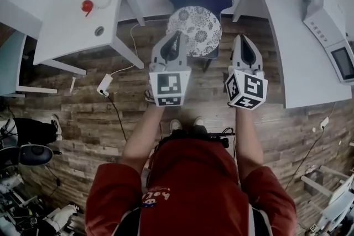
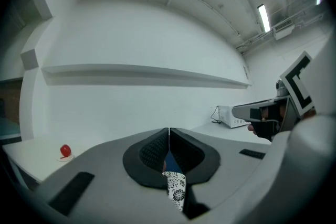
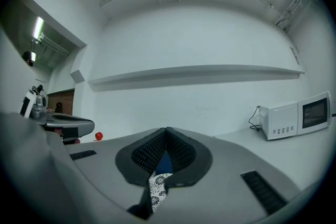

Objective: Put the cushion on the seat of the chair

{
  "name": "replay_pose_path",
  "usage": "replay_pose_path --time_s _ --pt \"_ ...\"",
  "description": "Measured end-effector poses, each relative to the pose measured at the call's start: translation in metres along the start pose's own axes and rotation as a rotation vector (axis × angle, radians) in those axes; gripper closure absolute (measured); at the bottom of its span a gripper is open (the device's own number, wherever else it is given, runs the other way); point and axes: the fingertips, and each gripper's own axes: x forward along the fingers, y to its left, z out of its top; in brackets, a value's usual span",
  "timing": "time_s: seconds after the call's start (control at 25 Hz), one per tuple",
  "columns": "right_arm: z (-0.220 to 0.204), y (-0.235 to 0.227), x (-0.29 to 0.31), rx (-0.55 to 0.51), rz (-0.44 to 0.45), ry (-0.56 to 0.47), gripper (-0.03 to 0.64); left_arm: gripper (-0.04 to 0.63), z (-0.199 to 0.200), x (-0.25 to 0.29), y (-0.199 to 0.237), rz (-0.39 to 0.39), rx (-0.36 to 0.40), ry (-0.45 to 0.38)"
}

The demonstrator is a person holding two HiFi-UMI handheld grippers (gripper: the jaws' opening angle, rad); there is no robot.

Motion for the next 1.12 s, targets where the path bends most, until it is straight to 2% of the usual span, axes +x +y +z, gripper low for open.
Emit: replay_pose_path --time_s 0.16,0.44,1.12 --pt "0.007 0.026 -0.016 -0.035 0.025 -0.011 0.59 0.563 0.004 -0.02 0.011 0.012 -0.029 -0.023" --pt "0.017 0.052 -0.047 -0.071 0.065 -0.04 0.589 0.563 0.009 -0.052 0.005 0.007 -0.055 -0.056" --pt "0.026 0.061 -0.057 -0.154 0.095 -0.101 0.59 0.568 0.028 -0.069 0.001 0.028 -0.063 -0.17"
